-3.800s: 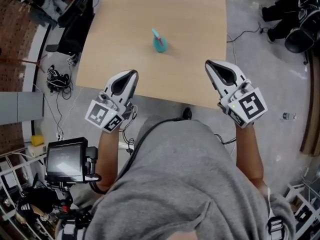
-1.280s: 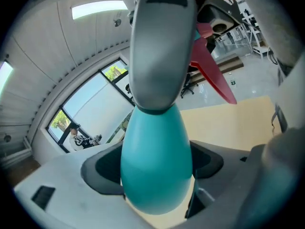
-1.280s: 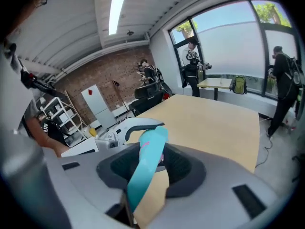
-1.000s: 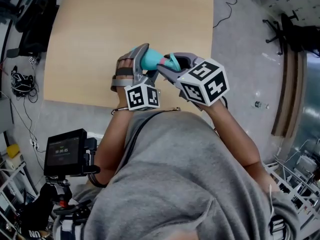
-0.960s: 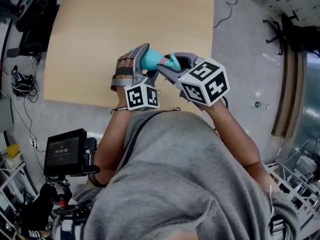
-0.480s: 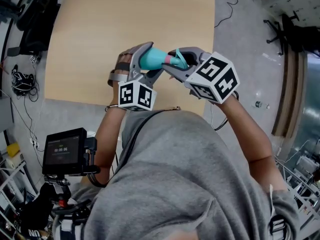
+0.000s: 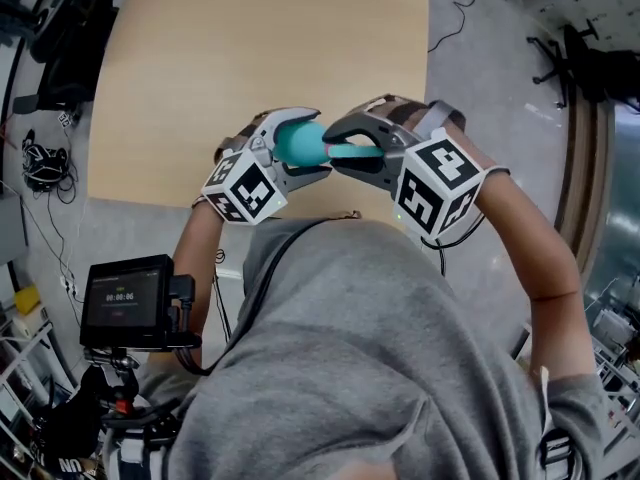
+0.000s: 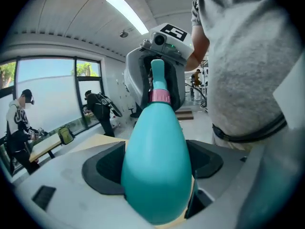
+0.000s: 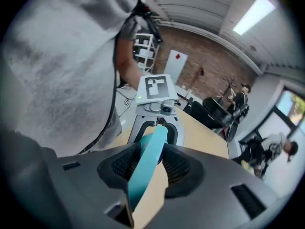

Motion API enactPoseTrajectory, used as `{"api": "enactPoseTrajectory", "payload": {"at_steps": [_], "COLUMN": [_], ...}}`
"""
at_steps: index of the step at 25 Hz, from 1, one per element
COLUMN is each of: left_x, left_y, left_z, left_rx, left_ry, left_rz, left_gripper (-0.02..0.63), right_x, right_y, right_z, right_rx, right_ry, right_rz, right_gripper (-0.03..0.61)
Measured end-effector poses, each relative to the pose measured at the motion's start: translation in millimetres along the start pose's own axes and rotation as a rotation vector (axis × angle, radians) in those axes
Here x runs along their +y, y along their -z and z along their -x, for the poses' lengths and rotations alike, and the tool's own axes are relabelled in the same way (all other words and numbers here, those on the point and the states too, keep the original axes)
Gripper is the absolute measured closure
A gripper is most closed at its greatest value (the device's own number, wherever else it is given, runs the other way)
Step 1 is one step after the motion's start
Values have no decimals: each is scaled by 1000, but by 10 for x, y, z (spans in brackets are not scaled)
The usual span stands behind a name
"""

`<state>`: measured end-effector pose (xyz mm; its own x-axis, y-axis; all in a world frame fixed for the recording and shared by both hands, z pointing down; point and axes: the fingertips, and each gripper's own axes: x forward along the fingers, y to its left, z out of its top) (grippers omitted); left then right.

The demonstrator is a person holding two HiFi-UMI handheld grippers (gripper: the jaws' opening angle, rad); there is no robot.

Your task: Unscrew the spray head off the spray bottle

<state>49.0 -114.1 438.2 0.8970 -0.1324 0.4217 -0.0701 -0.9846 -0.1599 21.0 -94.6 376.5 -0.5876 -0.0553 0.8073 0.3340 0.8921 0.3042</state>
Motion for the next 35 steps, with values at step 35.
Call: {"api": "enactPoseTrajectory", "payload": {"at_steps": [35], "left_x": [636], "left_y": [187], "left_z": [79], "left_rx": [214], "left_ry": [-570], "left_rz": [-123], "left_gripper": [227], "right_x": [-569], "right_y": [562], "right_z": [84], "right_rx": [-602], "right_ry": [259], "right_rz": [-1603], "right_gripper": [449]}}
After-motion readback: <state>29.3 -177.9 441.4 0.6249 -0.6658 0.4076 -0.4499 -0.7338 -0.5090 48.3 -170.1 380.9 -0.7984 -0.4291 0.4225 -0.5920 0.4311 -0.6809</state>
